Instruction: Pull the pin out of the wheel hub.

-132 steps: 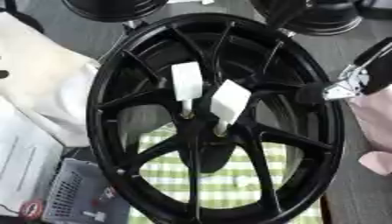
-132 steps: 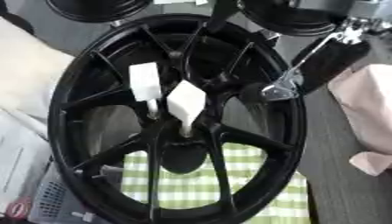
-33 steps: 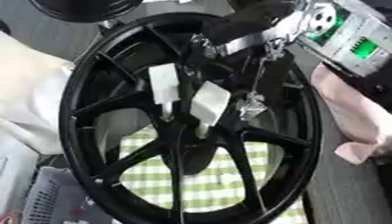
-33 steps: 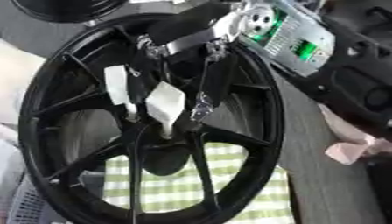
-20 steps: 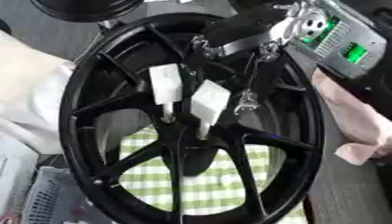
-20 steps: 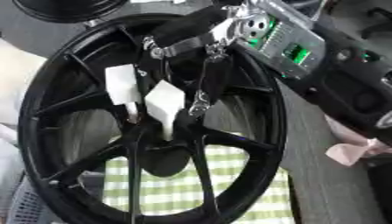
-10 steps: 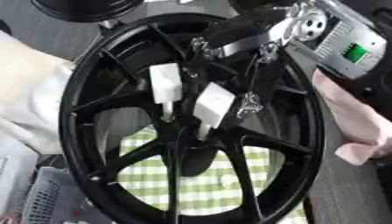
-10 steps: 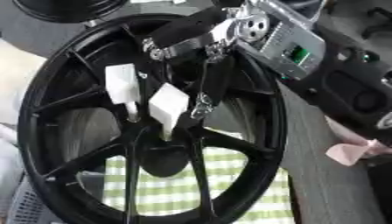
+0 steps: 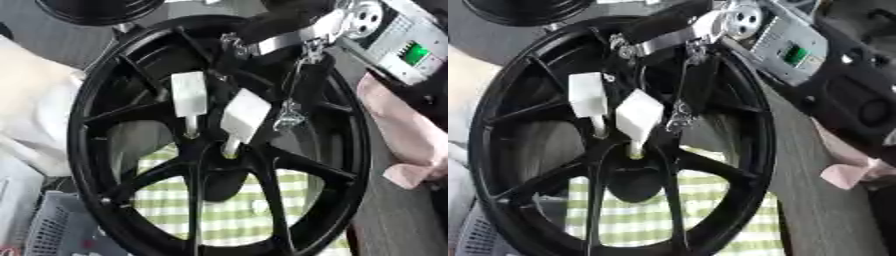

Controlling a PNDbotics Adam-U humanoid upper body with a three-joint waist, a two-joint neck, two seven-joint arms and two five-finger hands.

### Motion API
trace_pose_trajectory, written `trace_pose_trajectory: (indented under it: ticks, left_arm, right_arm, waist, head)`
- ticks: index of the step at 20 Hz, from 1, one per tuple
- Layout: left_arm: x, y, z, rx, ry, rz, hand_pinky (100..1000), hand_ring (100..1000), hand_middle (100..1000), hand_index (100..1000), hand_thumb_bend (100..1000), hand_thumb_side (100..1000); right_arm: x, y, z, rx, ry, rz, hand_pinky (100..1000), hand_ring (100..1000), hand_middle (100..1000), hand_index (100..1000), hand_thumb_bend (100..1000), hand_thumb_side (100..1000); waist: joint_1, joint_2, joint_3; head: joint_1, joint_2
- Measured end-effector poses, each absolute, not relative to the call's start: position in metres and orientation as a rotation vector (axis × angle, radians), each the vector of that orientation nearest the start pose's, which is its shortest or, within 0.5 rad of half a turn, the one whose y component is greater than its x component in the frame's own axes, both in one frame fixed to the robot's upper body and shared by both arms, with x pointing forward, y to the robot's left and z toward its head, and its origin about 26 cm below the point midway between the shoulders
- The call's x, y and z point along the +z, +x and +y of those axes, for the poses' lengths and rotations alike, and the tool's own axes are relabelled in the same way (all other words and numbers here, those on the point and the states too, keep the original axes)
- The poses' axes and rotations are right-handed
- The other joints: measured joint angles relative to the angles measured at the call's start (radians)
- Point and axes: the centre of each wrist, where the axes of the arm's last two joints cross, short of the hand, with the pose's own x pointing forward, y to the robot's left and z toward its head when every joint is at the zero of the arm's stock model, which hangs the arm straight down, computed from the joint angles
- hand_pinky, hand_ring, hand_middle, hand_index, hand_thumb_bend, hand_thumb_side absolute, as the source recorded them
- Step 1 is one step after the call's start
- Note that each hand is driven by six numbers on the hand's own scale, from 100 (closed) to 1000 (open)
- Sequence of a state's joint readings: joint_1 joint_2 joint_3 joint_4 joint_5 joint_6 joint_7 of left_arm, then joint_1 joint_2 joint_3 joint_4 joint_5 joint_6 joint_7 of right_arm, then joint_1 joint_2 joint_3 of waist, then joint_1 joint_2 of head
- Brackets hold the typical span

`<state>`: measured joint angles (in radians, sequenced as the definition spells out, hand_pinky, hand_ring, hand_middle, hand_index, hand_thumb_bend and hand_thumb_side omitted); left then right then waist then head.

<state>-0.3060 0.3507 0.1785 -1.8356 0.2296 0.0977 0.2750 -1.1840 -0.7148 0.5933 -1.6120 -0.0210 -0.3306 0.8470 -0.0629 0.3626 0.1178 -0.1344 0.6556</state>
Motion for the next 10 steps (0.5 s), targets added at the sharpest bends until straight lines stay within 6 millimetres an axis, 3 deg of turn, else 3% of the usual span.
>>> trace_pose_trajectory:
  ticks: [3, 4, 5, 10]
  left_arm:
    - [0.184, 0.32, 0.321, 0.204, 0.277, -2.07, 656, 731, 583, 714, 697, 497]
    - [0.184, 0.32, 0.321, 0.204, 0.277, -2.07, 657, 731, 583, 714, 701, 506]
    - [0.184, 0.32, 0.321, 0.204, 0.277, -2.07, 657, 731, 583, 714, 697, 497]
    - [0.184, 0.319, 0.323, 0.211, 0.282, -2.073, 657, 731, 583, 714, 697, 496]
  right_arm:
    - [0.377, 0.363, -0.162, -2.589, 0.1, 2.023, 776, 528, 365, 500, 418, 100]
    - [0.383, 0.364, -0.166, -2.571, 0.105, 2.053, 775, 528, 365, 500, 300, 100]
    - [0.389, 0.365, -0.17, -2.549, 0.109, 2.086, 774, 529, 365, 500, 421, 100]
    - [0.415, 0.368, -0.207, -2.407, 0.215, 2.288, 767, 528, 365, 502, 428, 100]
  waist:
    - [0.0, 0.0, -0.001]
    - [0.0, 0.0, -0.001]
    - [0.001, 0.0, -0.002]
    - [0.006, -0.001, -0.017]
  head:
    - [0.001, 0.0]
    - [0.001, 0.0]
    - [0.002, 0.0]
    - [0.011, 0.007]
